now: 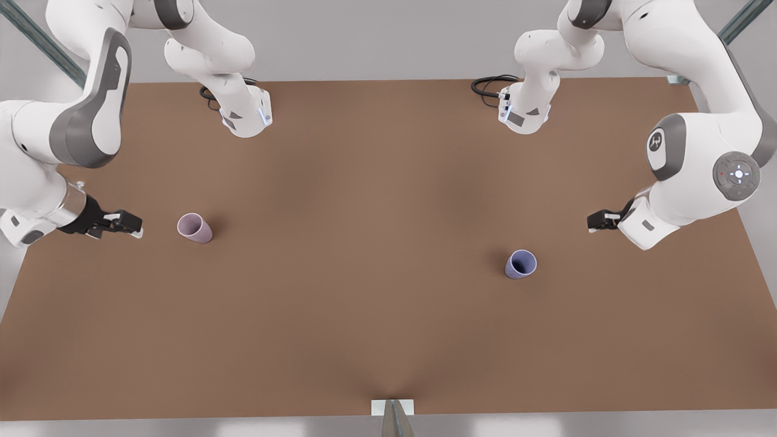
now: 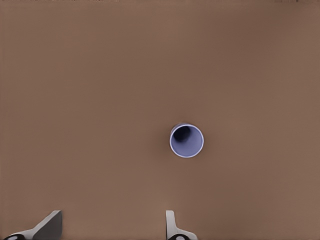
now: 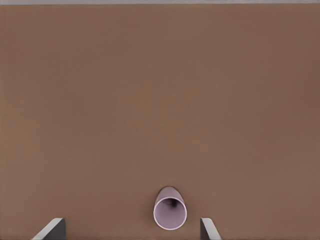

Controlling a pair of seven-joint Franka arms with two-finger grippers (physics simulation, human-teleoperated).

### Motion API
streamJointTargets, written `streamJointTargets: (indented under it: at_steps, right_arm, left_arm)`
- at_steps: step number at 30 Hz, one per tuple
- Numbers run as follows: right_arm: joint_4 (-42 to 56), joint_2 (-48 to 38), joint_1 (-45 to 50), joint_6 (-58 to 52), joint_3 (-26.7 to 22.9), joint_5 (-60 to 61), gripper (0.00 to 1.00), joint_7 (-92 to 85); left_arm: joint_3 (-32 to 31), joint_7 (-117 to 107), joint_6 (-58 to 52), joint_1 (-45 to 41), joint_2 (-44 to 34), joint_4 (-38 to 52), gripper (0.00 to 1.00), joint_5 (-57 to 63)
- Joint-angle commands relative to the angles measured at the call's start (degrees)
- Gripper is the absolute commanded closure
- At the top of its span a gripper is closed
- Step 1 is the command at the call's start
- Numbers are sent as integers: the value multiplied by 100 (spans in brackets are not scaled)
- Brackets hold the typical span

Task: Stack the cups, with the pink cup at the bottom and the purple cup at the top

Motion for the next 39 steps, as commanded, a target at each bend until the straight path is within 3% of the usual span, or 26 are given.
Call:
streamJointTargets:
  at_steps: [1, 2, 5, 8, 15, 35, 39]
  right_arm:
    - [-9, -11, -231, 112, 229, -36, 0, -78]
    - [-131, -107, -487, 103, 573, -62, 0, 230]
    - [-1133, -599, -592, 287, 582, -53, 0, 195]
    - [-2257, -959, -812, 1218, 574, 34, 0, -68]
    - [-3515, -599, -1251, 2977, 521, 52, 0, -1563]
    - [-5397, -274, -1383, 4946, 486, 43, 0, -2530]
    - [-5397, -134, -1383, 4937, 486, 43, 28, -2530]
  left_arm:
    - [1, 200, 74, 0, -3, 3, 0, 10]
    - [1, 200, 83, 0, -3, 3, 0, 19]
    - [1, 200, 118, 0, 23, -32, 0, 10]
    - [1, 191, 171, 0, 76, -67, 0, -25]
    - [1, 183, 830, -36, 173, -498, 0, -51]
    - [1, 183, 883, -27, 304, -498, 0, -42]
    - [1, 191, 883, -27, 322, -498, 0, -42]
